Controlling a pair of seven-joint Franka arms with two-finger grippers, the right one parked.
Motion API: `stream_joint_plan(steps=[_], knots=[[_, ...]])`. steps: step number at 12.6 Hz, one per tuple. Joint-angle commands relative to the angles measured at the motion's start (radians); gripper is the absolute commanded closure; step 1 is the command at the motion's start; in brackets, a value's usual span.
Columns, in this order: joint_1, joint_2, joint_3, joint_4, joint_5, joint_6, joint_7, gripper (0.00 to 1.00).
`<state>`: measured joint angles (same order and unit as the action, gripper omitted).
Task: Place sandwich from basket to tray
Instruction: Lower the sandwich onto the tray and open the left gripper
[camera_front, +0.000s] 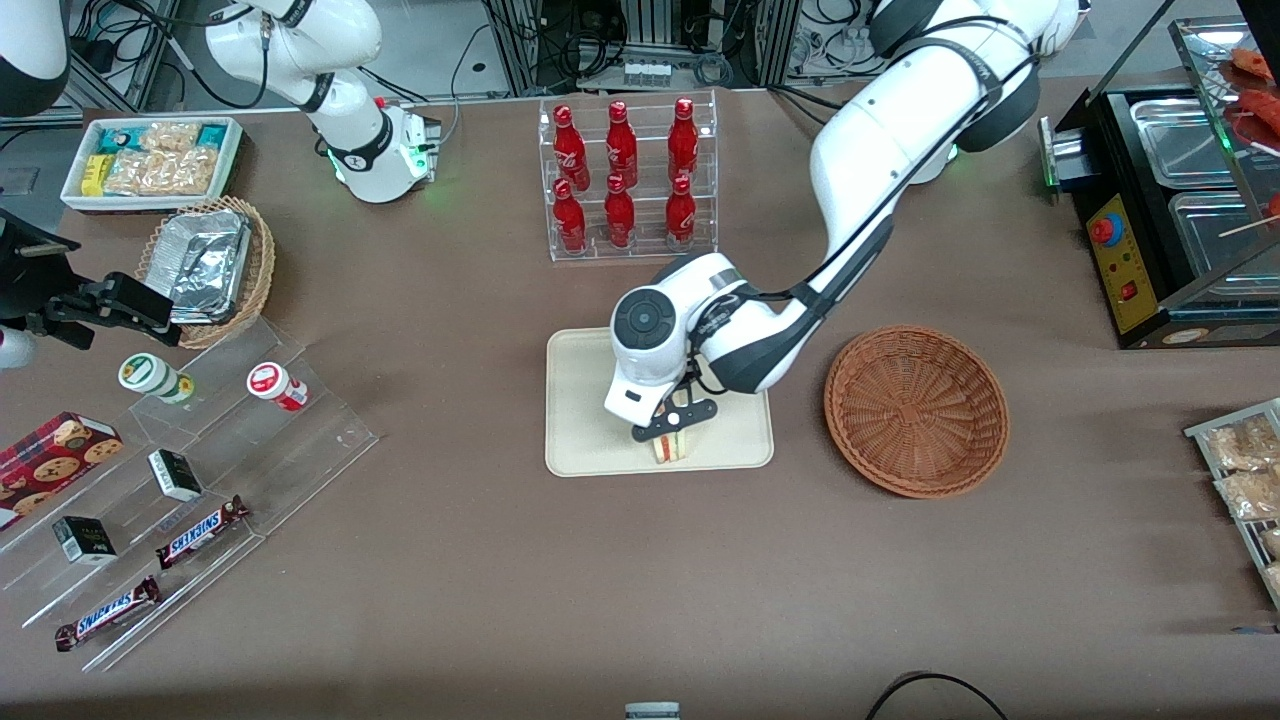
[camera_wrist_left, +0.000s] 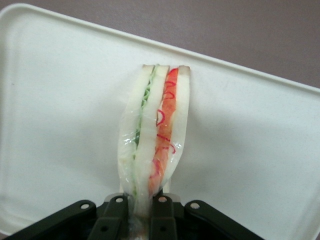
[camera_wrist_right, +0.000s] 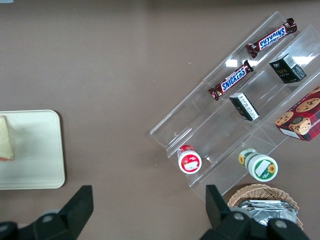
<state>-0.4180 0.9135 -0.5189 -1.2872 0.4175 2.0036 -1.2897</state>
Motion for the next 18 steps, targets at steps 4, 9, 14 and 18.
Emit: stream_joint_plan(steps=[4,9,14,18], knots=[[-0.033,0.027,0.022,0.055,0.015,-0.003,-0.034,0.01],[-0.019,-0.019,0.022,0.054,0.012,-0.038,-0.017,0.00],[0.045,-0.181,0.016,0.046,-0.028,-0.181,-0.014,0.00],[0.064,-0.277,0.023,0.013,-0.031,-0.299,0.053,0.00]])
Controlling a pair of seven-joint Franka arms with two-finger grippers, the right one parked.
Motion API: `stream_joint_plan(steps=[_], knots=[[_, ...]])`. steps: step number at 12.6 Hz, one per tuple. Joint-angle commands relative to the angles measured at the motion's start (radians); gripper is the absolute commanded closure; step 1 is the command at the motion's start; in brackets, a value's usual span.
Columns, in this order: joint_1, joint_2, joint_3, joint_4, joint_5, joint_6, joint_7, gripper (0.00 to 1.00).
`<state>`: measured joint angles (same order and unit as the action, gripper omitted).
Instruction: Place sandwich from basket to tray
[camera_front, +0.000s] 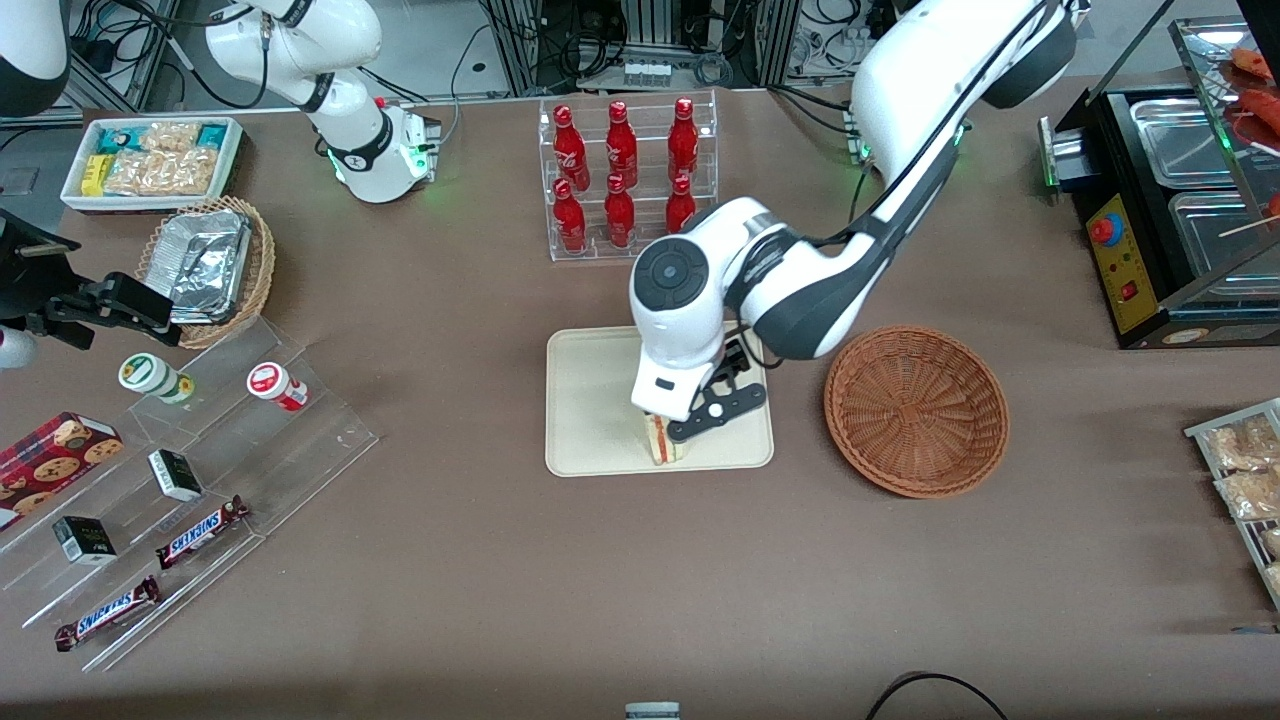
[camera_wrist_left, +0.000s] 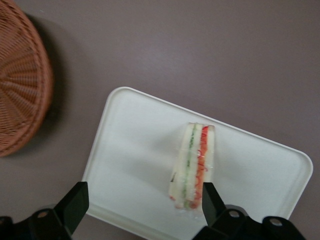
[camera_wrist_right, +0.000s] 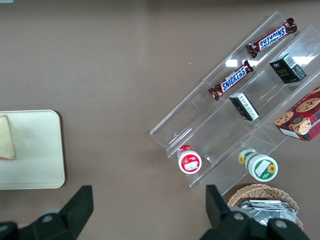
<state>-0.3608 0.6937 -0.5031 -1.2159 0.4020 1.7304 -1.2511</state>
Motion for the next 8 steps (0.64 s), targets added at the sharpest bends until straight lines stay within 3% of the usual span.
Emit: stream_joint_plan(steps=[1,4,8], knots=[[0.032,-0.077,0.008,-0.088,-0.015,-0.026,0.016,0.00],[0.155,-0.150,-0.002,-0.171,-0.031,-0.020,0.054,0.00],[0.304,-0.265,0.000,-0.285,-0.140,-0.029,0.281,0.00]])
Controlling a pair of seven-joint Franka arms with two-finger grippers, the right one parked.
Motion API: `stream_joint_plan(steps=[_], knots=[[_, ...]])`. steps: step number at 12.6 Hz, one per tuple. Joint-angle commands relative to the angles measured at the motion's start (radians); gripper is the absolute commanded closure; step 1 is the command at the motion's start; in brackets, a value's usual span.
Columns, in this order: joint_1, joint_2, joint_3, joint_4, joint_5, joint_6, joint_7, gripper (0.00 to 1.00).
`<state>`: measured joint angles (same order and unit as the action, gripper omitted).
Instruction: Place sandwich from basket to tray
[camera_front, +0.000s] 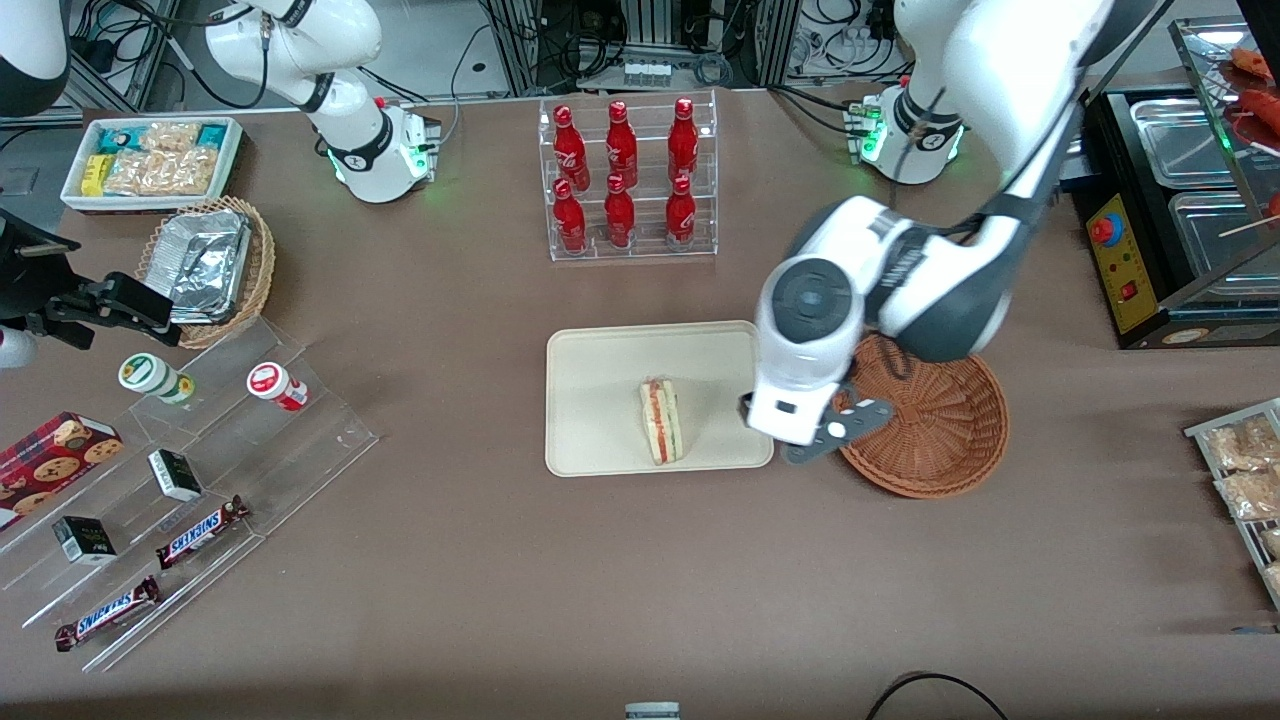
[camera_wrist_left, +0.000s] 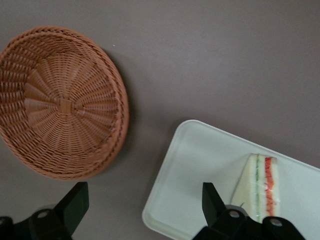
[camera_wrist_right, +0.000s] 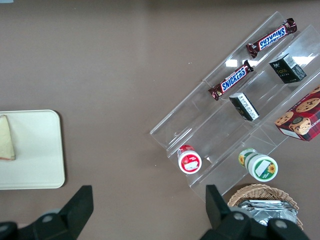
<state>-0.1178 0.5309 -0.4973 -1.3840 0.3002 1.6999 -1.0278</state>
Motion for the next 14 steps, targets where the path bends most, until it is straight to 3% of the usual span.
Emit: stream_joint_plan(steps=[1,5,10,12,14], knots=[[0.091,-0.123,-0.006,-0.139,-0.038,0.003,0.075,0.00],[0.173,-0.181,-0.006,-0.184,-0.047,-0.029,0.181,0.00],[0.257,-0.313,0.008,-0.255,-0.148,-0.126,0.377,0.00],[0.250,-0.405,0.077,-0.319,-0.214,-0.129,0.472,0.00],[0.248,-0.471,0.110,-0.337,-0.233,-0.205,0.564,0.00]])
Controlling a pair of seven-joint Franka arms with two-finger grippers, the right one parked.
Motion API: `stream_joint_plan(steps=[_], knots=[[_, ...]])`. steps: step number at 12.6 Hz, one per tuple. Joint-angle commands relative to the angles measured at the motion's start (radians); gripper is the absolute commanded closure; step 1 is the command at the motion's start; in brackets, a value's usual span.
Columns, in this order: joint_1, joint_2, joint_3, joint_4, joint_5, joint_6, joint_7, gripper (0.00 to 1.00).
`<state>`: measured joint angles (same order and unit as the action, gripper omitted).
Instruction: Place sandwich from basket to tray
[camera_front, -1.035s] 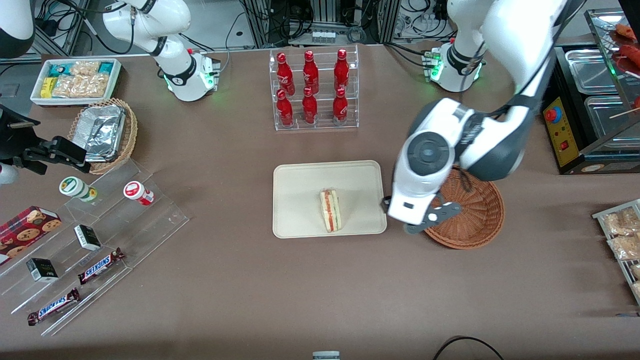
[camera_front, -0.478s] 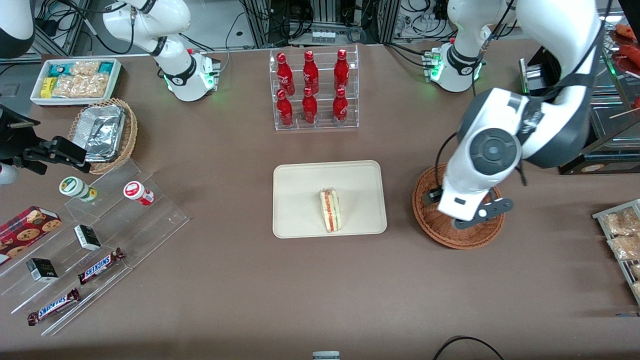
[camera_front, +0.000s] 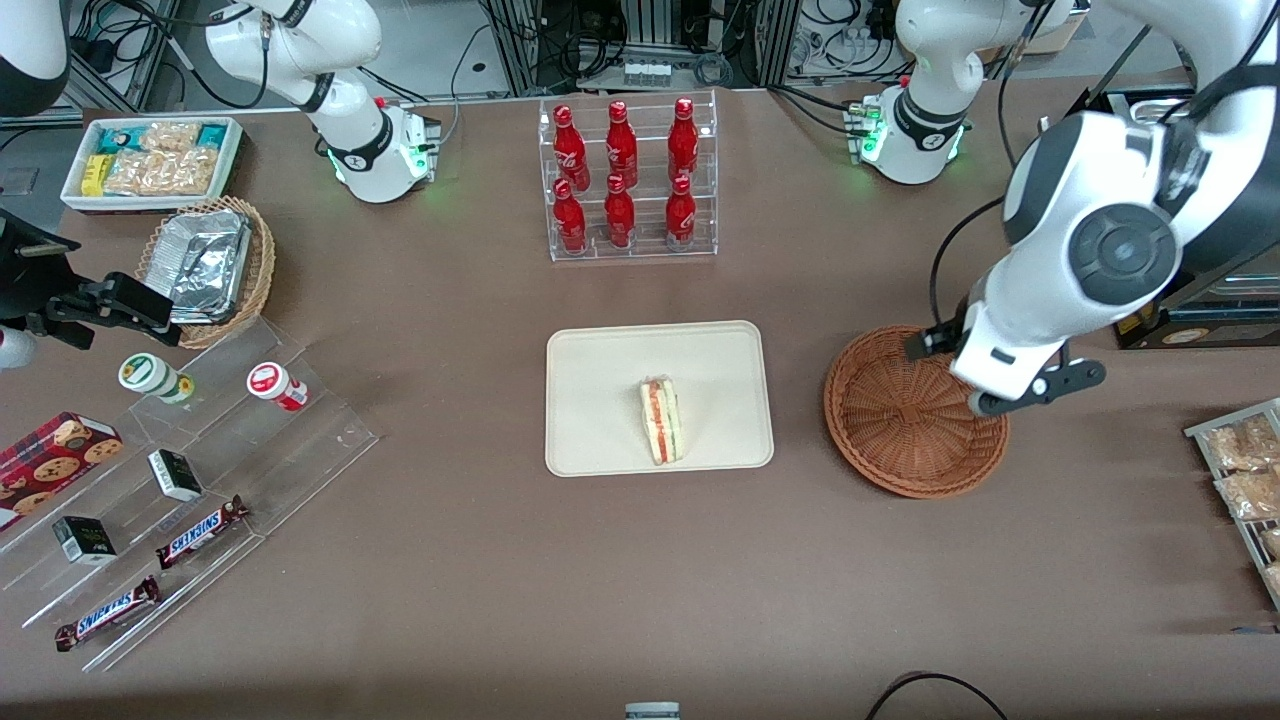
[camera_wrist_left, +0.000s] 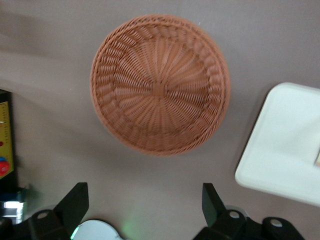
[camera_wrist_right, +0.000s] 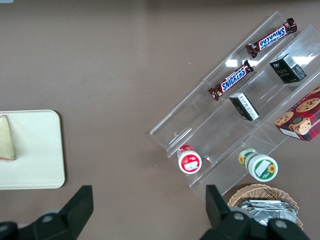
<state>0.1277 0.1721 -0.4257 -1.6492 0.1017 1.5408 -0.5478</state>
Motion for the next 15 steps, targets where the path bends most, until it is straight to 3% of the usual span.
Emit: stream_joint_plan(steps=[1,8,15], knots=[[0.001,-0.138,0.059,-0.072,-0.034,-0.085,0.115,0.00],[-0.077,-0.218,0.292,0.011,-0.059,-0.298,0.305,0.00],[-0.102,-0.226,0.358,0.046,-0.060,-0.306,0.304,0.00]])
